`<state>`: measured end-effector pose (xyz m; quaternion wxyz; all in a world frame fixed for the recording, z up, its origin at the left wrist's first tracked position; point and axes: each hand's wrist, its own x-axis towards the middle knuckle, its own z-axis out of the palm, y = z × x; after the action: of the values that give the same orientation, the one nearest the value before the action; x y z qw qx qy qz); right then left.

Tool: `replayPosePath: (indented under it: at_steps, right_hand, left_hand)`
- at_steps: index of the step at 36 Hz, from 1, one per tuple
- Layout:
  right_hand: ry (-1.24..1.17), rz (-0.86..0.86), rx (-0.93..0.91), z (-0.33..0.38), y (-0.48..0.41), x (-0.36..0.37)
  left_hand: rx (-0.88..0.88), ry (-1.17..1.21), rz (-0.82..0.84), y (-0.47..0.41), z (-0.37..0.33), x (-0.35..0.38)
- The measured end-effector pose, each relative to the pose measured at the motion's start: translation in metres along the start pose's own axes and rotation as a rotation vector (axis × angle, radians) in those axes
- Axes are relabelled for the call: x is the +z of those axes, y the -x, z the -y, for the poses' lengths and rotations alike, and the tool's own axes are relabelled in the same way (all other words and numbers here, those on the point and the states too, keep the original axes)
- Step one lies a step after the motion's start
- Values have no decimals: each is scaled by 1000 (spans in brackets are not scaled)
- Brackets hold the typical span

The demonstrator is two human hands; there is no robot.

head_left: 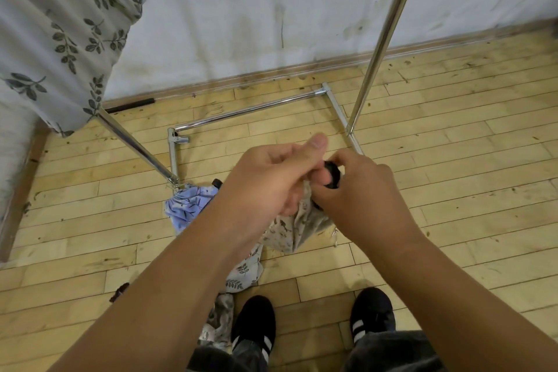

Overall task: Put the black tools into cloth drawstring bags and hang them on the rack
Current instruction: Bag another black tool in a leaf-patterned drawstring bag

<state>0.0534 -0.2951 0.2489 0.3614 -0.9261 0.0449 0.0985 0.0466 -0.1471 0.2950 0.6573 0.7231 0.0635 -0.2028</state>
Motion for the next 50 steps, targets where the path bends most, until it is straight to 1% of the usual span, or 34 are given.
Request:
replayPosePath:
  at_steps: [3,6,8,11,14,17,20,22,25,27,29,30,32,34,35,38,42,43,47,48,50]
  right_hand:
    - [-119,109,66,1,-2,-8]
    - [-476,209,174,4,0,-11]
    - [-670,253,251,10,1,-13]
    - [-831,275,319,19,1,-12]
    - [-815,311,290,25,3,-6]
    - [-708,339,240,26,8,0]
    - [-658,321,198,30,13,-1]
    - [-643,304,186,33,14,-5]
    - [-651,283,148,33,15,-16]
    - [-650,284,96,30,16,-26]
    - [-679,311,49,26,14,-38]
    - [-693,324,33,23,13,-43]
    - [-649,340,21,19,10,-52]
    - [-510,332,11,14,8,-53]
    - [-435,324,-16,12,8,-52]
    - [-257,314,-124,9,9,-47]
    - [-59,363,-270,5,13,-42]
    - [-18,343,-306,5,14,-41]
    - [48,147,-457,2,12,-34]
    - [40,123,-466,0,9,-33]
    - [14,102,-454,-7,3,-33]
  left_hand:
    - [-48,-83,-72,-8,10,-17]
    - [-137,-140,-108,-16,19,-24]
    - [-152,-253,-111,-19,24,-24]
    - [-120,-434,-180,-30,36,-24]
    - [-129,-587,-195,-34,45,-20]
    - [-161,-614,-200,-38,52,-11]
    - [-191,-746,-109,-41,54,-1]
    - [-171,-780,-45,-38,52,7]
    - [-142,-797,-28,-30,53,19]
    - [-120,-732,-61,-29,59,27]
    - [-155,-602,-88,-31,59,30]
    - [-192,-462,-96,-31,59,30]
    - [-264,-91,-88,-30,51,28]
    - [-316,215,-81,-29,42,26]
    - [-337,294,-85,-29,39,27]
    - [-389,340,-35,-26,35,28]
    - [-376,371,68,-26,35,21]
    - [-373,385,83,-27,35,19]
    - [-400,496,87,-28,35,13]
    - [-399,486,76,-28,34,11]
    - [-389,386,27,-28,35,7]
